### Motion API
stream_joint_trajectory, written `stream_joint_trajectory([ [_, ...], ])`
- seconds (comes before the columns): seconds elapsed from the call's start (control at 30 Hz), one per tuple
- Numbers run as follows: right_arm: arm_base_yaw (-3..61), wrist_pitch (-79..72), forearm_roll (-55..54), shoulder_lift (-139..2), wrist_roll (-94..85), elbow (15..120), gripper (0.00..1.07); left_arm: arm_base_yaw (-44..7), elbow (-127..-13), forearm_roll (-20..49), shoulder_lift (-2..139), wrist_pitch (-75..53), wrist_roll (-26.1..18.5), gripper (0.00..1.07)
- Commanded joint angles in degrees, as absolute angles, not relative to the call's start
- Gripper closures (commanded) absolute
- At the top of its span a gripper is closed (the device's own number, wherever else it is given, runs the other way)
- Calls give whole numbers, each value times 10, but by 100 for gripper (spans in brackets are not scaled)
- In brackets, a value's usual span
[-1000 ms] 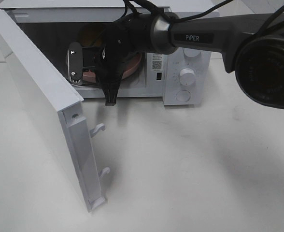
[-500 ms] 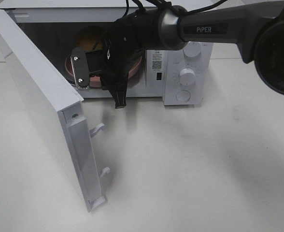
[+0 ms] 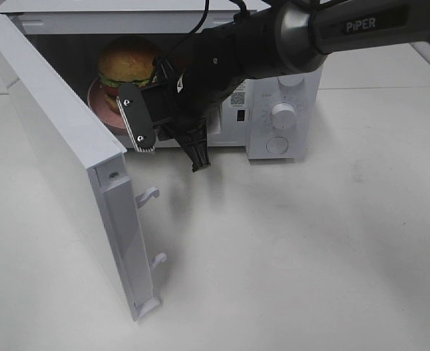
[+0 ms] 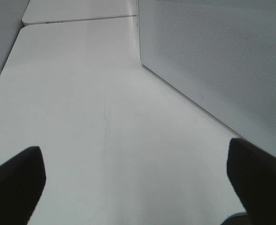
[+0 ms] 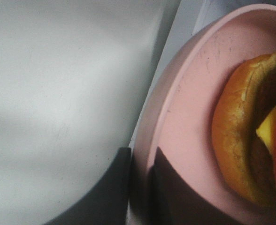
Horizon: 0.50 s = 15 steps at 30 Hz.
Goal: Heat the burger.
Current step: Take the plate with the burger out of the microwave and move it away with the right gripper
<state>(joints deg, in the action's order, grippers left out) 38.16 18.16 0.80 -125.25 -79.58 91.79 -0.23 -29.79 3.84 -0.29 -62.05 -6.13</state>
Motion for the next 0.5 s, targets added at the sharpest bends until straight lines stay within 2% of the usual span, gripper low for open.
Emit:
stream_joint_trajectory([
  [0.03, 380, 132, -25, -1215, -854, 896, 107, 0, -296, 41, -14, -612, -60, 9],
  [0.5, 373, 135, -108, -1168, -960, 839, 107, 0, -296, 41, -14, -612, -60, 9],
])
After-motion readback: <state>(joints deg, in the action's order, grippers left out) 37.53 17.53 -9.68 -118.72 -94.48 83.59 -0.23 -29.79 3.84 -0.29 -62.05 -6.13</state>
